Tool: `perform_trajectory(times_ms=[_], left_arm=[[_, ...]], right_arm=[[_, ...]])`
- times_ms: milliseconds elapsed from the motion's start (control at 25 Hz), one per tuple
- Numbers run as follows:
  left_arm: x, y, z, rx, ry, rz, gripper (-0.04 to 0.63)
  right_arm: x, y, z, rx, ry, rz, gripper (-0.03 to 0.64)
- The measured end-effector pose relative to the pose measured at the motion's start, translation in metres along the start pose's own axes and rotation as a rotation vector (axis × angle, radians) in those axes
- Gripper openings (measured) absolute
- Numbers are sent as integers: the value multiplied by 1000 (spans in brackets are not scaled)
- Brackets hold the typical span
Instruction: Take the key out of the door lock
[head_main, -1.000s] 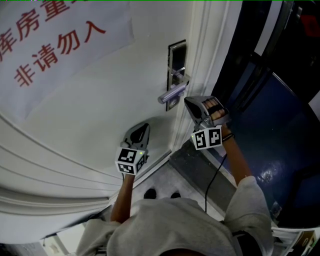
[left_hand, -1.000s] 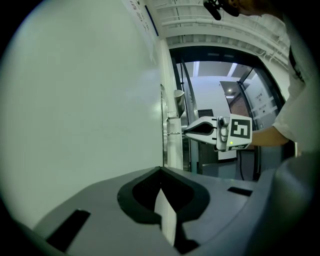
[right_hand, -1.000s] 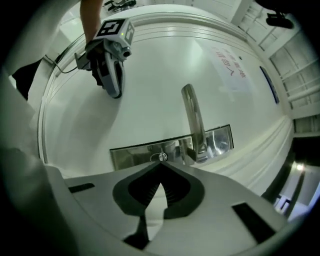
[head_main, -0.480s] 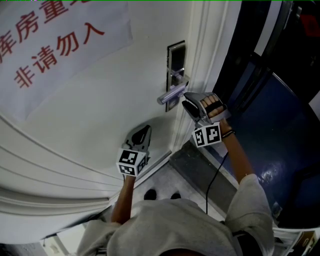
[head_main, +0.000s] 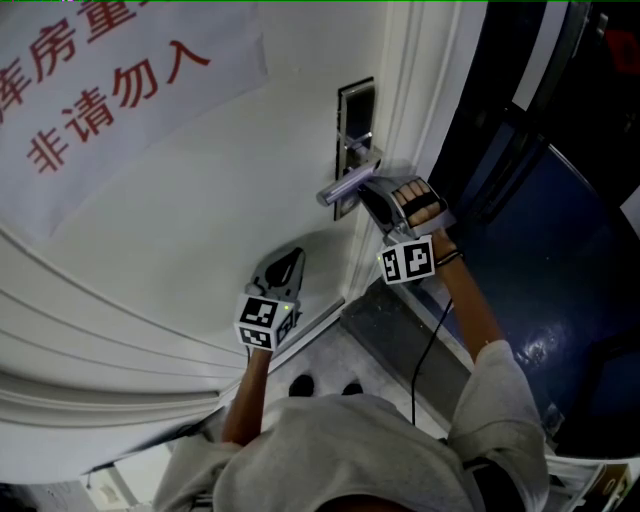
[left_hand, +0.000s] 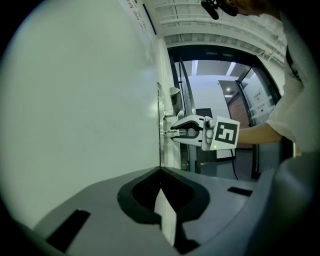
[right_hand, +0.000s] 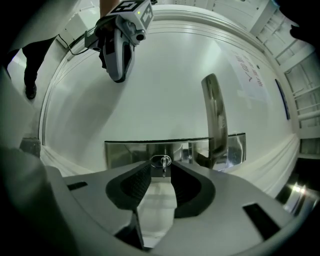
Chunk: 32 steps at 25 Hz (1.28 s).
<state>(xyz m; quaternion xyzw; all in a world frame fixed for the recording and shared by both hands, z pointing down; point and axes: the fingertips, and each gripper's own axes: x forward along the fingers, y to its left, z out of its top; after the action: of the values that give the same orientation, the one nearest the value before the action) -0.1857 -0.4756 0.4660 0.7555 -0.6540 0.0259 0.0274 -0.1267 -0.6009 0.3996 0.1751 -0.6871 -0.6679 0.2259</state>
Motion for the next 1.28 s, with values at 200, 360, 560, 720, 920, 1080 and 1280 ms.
perform_trajectory(times_ms=[200,360,560,720,920,1080,1280], left_arm=[[-3,4,-4,-7,12,11,17],[-4,7,-2,2,1,20,17],[-3,8,-3,0,10,24,17],[0,4,0,9,-4,12,17],[0,4,2,11,-5,13,15],[-2,4,4,11,-8,17,17],[-5,5,7,17,-21,16,17]], right_arm=[[7,-2,0,0,-4,-15,89],[10,-4,1,-13,-6,-38,43],[12,-6,1,-17,-1,-52,33],[11,-6,1,-14,6,-55,31],[10,-6,1,-3,5,-53,31],[10,-6,1,4,14,-47,31],[5,-6,0,13,17,-51,29]])
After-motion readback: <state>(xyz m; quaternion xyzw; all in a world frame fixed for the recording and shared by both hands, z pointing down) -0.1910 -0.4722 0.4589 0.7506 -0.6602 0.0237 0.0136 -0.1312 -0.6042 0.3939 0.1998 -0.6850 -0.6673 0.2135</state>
